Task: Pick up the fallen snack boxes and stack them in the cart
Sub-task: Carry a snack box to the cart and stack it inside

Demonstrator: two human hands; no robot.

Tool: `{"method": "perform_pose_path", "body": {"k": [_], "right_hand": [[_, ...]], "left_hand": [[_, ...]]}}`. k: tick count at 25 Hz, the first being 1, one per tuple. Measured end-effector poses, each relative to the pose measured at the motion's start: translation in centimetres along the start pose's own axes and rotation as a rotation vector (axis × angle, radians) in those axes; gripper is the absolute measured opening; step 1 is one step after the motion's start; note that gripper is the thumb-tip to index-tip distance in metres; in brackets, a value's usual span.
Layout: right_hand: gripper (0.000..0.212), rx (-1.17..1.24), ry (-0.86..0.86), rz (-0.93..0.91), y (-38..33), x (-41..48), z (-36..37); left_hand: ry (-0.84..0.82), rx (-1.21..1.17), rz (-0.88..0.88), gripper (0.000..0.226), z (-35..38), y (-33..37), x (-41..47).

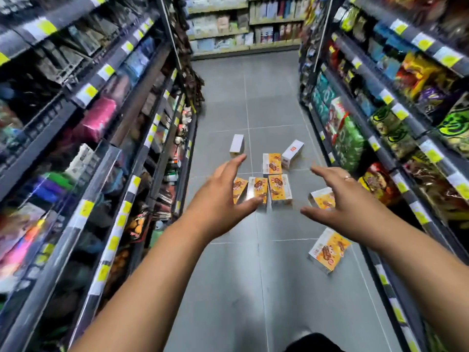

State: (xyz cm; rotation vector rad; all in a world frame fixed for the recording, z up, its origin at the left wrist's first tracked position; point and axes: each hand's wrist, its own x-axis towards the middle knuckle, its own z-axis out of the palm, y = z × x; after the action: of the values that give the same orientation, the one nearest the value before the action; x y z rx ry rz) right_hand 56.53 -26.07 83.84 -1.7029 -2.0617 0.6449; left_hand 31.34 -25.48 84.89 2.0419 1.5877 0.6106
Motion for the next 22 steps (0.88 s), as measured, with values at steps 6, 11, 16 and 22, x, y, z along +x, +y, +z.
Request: {"method": "perform_pose_path", "body": {"k": [6,11,16,22], "right_hand": [[0.085,-0.016,-0.042,0.164,9.1,10.3,-1.1],[0.085,-0.023,-0.046,0.270,16.3,19.7,-3.2],[0.087,0.035,0.009,0.463,21.3,23.9,-4.3],[0.092,0.115,0.190,0.801,24.3,25.0,-4.2]], "left_hand": [[-0.145,0.026,0.034,0.080,5.2,-1.1,14.8],[-0.210,0.055,0.034,0.079,9.0,-1.2,26.6],[-0.352,0.062,0.156,0.079,13.1,-0.5,36.2],[-0.627,0.148,0.499,0.083,17.9,2.6,48.2]]}}
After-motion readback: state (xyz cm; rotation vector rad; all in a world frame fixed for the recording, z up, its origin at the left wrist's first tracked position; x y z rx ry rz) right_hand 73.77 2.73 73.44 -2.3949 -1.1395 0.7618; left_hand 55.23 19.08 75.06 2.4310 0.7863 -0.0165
